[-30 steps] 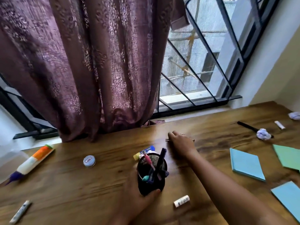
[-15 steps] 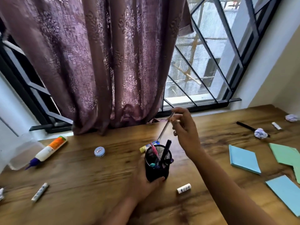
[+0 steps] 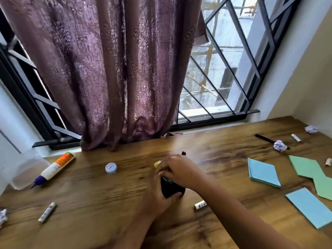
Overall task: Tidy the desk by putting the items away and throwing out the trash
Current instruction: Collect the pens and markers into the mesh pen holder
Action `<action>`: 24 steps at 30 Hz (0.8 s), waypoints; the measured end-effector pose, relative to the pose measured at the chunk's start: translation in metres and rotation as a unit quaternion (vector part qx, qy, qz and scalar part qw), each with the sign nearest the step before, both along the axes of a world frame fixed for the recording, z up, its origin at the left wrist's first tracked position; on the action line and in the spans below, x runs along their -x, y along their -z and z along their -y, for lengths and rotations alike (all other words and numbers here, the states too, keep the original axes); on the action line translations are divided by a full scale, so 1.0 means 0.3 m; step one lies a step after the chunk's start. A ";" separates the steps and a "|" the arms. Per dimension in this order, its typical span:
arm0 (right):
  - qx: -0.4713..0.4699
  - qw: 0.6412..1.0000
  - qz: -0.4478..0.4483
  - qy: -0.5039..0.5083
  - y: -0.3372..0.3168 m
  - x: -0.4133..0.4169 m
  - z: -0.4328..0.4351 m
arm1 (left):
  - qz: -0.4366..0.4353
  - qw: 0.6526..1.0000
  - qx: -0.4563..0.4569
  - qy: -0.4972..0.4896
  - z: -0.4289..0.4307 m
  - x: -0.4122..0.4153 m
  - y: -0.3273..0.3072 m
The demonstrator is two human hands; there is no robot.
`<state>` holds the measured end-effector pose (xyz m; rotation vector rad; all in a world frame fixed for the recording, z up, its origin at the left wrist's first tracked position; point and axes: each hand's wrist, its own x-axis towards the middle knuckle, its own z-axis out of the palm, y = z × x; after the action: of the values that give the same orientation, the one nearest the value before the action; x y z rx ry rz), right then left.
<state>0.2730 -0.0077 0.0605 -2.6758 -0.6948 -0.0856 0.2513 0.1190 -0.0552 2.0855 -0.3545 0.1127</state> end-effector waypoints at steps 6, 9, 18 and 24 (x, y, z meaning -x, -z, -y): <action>-0.089 0.996 0.002 0.015 -0.045 0.088 0.072 | -0.003 0.998 0.058 0.018 -0.003 -0.018 0.017; -0.129 0.990 0.000 0.060 -0.060 0.120 0.132 | -0.022 0.998 0.065 0.013 0.027 -0.031 0.026; -0.277 0.940 -0.032 0.198 -0.045 0.079 0.492 | -0.003 0.998 -0.016 0.061 0.322 -0.088 -0.066; -0.261 0.893 -0.036 0.364 0.030 -0.053 0.833 | -0.035 0.996 -0.014 0.081 0.491 -0.199 -0.051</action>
<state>0.2890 -0.2576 0.0514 -2.2406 0.3524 -0.3149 0.3111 -0.0281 -0.0399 2.0746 -0.4824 -0.0622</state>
